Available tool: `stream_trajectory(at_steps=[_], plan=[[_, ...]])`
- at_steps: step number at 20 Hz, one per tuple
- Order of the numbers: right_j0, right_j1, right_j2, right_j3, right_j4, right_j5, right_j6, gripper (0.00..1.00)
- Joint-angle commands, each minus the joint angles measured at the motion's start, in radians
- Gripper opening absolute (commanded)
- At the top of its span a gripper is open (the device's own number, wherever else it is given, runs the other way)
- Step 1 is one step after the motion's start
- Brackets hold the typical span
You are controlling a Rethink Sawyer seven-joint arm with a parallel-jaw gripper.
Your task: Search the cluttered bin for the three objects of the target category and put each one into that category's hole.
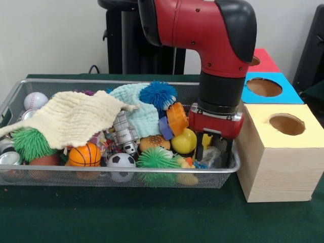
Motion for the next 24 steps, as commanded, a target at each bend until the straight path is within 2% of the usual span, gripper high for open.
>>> stream_trajectory(at_steps=[1,8,11,15,18,19,21,24], plan=[[-0.067,-0.011,0.235,0.056,0.028,0.11,0.12,1.0],[-0.073,0.009,0.233,0.043,0.02,0.105,0.129,1.0],[-0.044,0.013,0.185,0.033,0.018,0.128,0.134,1.0],[-0.006,0.033,0.112,0.008,0.022,0.21,0.137,1.0],[0.034,0.053,0.039,-0.039,0.016,0.331,0.136,1.0],[0.043,0.055,0.025,-0.045,0.017,0.358,0.144,0.0],[0.047,0.063,0.014,-0.061,0.021,0.406,0.153,0.0],[0.071,0.063,-0.022,-0.066,0.014,0.396,0.168,0.0]])
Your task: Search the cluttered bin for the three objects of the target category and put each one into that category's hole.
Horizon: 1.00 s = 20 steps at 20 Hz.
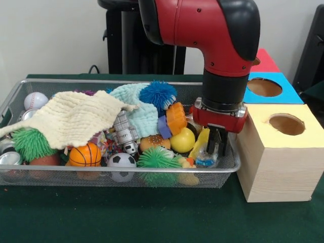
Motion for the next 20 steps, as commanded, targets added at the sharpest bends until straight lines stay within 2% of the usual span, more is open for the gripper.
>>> stream_trajectory(at_steps=[1,6,8,11,16,20], plan=[[0.063,0.072,-0.012,-0.041,0.012,0.216,0.172,0.0],[0.098,0.072,-0.053,-0.035,0.009,0.146,0.196,0.0],[0.121,0.069,-0.085,-0.043,0.018,0.149,0.219,0.0],[0.163,0.028,-0.146,-0.042,0.0,0.13,0.219,0.0],[0.225,-0.087,-0.225,-0.012,-0.017,0.121,0.202,0.0],[0.234,-0.134,-0.24,0.001,-0.019,0.091,0.178,0.0]])
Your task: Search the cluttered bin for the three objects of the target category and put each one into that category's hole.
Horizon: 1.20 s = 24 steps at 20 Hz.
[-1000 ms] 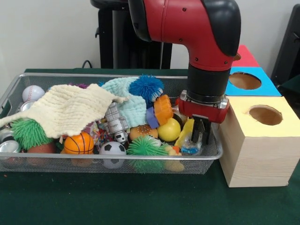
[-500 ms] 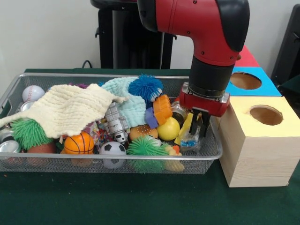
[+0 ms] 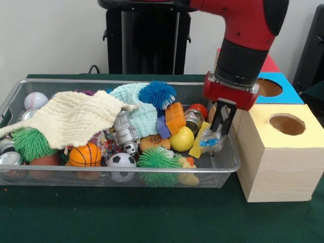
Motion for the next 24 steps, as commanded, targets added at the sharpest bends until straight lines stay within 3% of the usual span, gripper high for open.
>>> stream_trajectory(at_steps=[1,6,15,24], plan=[[0.023,-0.092,-0.02,0.026,-0.016,0.002,0.172,0.0],[-0.006,-0.169,0.028,0.066,-0.006,0.011,0.141,0.0],[-0.029,-0.197,0.013,0.048,-0.036,0.057,0.107,0.0],[0.002,-0.284,0.069,0.181,0.026,0.111,0.171,0.0]])
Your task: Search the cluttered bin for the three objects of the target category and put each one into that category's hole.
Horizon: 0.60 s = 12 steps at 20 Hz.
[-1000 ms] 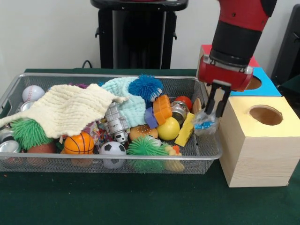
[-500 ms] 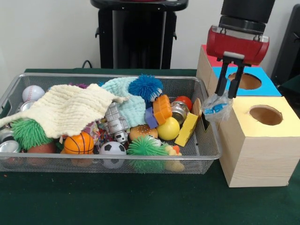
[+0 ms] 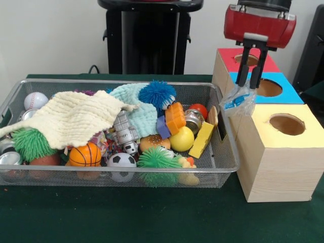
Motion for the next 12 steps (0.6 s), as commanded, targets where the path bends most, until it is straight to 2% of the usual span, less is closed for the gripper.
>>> stream_trajectory(at_steps=[1,6,12], plan=[[-0.001,-0.049,0.088,0.166,0.028,0.107,0.173,0.0],[0.036,-0.07,0.074,0.223,0.06,0.101,0.233,0.0],[0.074,-0.073,0.066,0.285,0.083,0.056,0.257,0.0]])
